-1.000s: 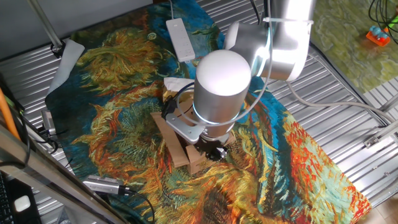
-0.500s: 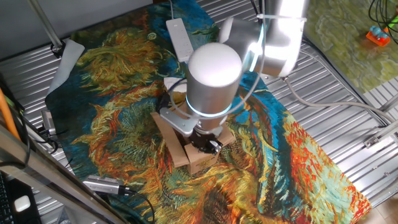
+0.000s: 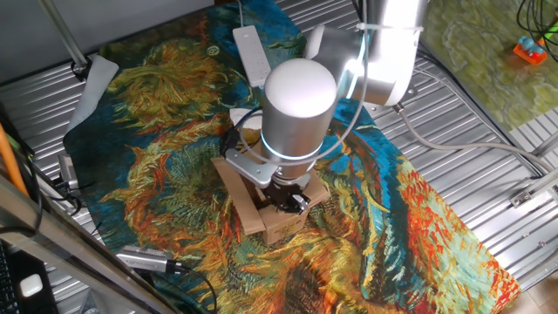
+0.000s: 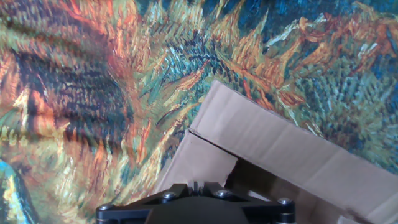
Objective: Cover the box
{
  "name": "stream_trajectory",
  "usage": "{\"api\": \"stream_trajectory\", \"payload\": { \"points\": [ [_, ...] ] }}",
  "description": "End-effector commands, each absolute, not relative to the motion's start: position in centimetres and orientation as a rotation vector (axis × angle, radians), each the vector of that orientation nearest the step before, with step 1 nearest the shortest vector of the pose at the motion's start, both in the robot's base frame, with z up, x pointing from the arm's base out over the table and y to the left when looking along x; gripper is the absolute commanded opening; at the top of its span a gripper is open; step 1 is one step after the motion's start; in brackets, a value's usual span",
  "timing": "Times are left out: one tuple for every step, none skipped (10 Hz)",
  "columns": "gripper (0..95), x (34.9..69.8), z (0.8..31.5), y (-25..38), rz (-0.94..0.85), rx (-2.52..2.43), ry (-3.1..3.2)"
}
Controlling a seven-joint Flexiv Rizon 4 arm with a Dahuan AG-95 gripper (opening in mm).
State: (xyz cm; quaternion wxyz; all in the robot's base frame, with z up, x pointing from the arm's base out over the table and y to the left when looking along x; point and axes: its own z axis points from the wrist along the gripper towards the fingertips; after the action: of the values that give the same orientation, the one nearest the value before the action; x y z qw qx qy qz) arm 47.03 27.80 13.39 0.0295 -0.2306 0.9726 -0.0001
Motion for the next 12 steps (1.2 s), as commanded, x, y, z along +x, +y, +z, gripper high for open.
{"api": "stream_trajectory", "payload": {
  "points": [
    [19.0, 47.0, 12.9, 27.7, -0.005, -0.714, 3.000],
    [19.0, 47.0, 12.9, 27.7, -0.005, -0.714, 3.000],
    [19.0, 46.9, 12.4, 27.8, -0.005, -0.713, 2.998],
    [19.0, 46.8, 12.2, 27.9, -0.007, -0.708, 2.997],
    [19.0, 46.8, 12.2, 27.9, -0.007, -0.708, 2.997],
    [19.0, 46.7, 12.2, 27.9, -0.007, -0.706, 2.996],
    [19.0, 46.7, 12.2, 27.9, -0.009, -0.705, 2.995],
    [19.0, 46.7, 12.1, 27.9, -0.013, -0.710, 2.990],
    [19.0, 46.8, 12.0, 27.9, -0.018, -0.726, 2.978],
    [19.0, 46.8, 12.0, 27.9, -0.018, -0.729, 2.978],
    [19.0, 46.8, 12.0, 27.9, -0.018, -0.730, 2.978],
    [19.0, 46.8, 11.9, 27.9, -0.019, -0.731, 2.977]
  ]
}}
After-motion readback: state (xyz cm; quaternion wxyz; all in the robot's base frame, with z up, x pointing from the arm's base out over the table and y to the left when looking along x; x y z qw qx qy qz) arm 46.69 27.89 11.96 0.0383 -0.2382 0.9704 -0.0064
